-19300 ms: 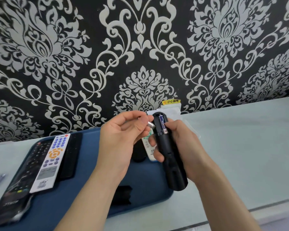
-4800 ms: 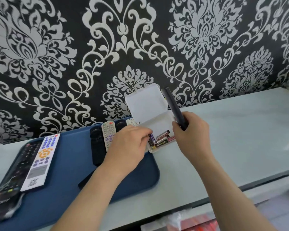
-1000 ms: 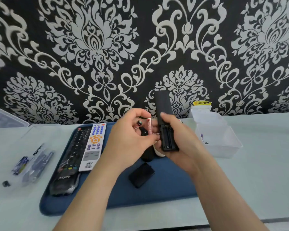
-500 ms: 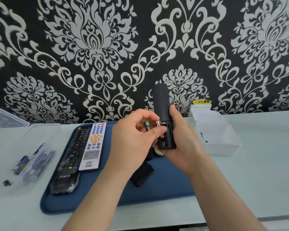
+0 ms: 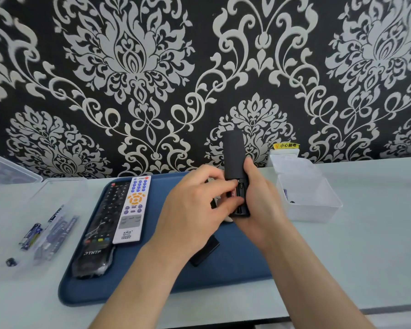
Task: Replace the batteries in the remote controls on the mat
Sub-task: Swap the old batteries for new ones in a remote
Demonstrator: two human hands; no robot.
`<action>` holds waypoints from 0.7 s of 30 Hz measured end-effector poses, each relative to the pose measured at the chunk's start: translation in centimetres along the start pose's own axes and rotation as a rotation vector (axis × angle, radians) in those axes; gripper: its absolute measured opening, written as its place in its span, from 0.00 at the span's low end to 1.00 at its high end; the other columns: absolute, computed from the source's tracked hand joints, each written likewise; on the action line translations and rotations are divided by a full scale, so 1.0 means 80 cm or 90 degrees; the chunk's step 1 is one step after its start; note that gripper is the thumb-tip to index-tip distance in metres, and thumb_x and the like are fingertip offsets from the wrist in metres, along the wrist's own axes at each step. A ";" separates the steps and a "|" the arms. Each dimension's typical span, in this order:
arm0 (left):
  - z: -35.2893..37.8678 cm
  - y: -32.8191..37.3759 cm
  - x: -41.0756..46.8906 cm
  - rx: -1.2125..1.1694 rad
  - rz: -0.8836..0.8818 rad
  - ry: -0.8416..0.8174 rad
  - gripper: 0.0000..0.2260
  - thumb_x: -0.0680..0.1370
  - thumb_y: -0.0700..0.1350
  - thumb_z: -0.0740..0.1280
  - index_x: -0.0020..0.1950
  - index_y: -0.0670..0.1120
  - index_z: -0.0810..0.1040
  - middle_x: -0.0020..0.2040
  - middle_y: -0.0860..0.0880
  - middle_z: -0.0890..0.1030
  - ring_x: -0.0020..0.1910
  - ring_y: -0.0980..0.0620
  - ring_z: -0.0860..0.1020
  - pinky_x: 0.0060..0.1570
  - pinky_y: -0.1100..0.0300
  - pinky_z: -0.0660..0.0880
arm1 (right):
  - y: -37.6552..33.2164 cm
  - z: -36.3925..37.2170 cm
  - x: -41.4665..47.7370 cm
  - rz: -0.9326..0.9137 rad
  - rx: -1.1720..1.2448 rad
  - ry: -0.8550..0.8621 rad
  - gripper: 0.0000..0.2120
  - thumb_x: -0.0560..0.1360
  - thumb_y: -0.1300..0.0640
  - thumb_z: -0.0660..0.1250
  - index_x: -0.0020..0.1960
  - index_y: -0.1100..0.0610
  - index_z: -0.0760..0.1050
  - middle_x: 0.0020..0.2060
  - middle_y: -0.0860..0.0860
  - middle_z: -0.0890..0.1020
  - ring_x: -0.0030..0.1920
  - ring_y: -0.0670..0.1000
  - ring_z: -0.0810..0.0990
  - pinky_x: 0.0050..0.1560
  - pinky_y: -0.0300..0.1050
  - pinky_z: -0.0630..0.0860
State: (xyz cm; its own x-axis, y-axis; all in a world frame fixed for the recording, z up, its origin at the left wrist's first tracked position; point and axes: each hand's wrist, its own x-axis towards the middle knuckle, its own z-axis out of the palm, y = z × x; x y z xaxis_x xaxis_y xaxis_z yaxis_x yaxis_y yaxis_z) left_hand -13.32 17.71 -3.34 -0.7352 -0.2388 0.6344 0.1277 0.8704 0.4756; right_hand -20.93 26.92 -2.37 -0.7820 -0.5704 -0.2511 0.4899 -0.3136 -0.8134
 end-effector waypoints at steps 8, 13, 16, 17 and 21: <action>0.001 0.001 -0.010 0.171 0.052 -0.038 0.14 0.80 0.54 0.59 0.60 0.54 0.79 0.55 0.59 0.75 0.52 0.53 0.76 0.33 0.54 0.77 | -0.002 0.001 -0.002 0.008 0.004 -0.003 0.23 0.83 0.44 0.55 0.43 0.58 0.80 0.32 0.51 0.84 0.29 0.46 0.82 0.31 0.40 0.77; 0.000 0.011 -0.012 0.237 0.034 -0.108 0.16 0.79 0.51 0.58 0.65 0.54 0.76 0.58 0.57 0.74 0.50 0.53 0.73 0.33 0.60 0.73 | -0.001 -0.005 0.004 0.025 0.000 -0.003 0.25 0.82 0.42 0.54 0.49 0.59 0.82 0.40 0.54 0.84 0.37 0.49 0.83 0.47 0.48 0.76; 0.005 0.014 -0.014 0.038 -0.062 -0.153 0.17 0.82 0.47 0.55 0.71 0.55 0.69 0.63 0.58 0.68 0.59 0.58 0.69 0.53 0.65 0.72 | -0.004 -0.007 0.006 0.007 0.022 0.016 0.24 0.83 0.43 0.55 0.48 0.60 0.82 0.37 0.55 0.84 0.35 0.51 0.82 0.42 0.46 0.77; 0.003 0.019 -0.011 -0.107 -0.151 -0.162 0.18 0.83 0.43 0.55 0.71 0.56 0.68 0.62 0.57 0.68 0.59 0.62 0.70 0.57 0.70 0.69 | -0.006 -0.006 0.007 0.000 0.045 0.023 0.24 0.83 0.44 0.55 0.47 0.61 0.81 0.34 0.55 0.82 0.32 0.50 0.80 0.37 0.44 0.77; -0.010 0.022 0.005 -0.636 -0.455 -0.077 0.22 0.80 0.28 0.53 0.67 0.47 0.72 0.48 0.45 0.77 0.36 0.61 0.80 0.51 0.62 0.77 | -0.011 -0.005 0.008 0.008 0.095 0.016 0.26 0.83 0.45 0.54 0.48 0.64 0.80 0.29 0.55 0.75 0.27 0.48 0.72 0.26 0.38 0.73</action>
State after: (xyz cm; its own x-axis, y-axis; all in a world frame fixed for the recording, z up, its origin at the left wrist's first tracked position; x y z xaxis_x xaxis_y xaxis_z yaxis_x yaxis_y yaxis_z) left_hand -12.81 18.79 -1.77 -0.8989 -0.4381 0.0049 0.0846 -0.1626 0.9831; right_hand -22.02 27.09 -2.04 -0.7841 -0.5561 -0.2755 0.5501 -0.4172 -0.7234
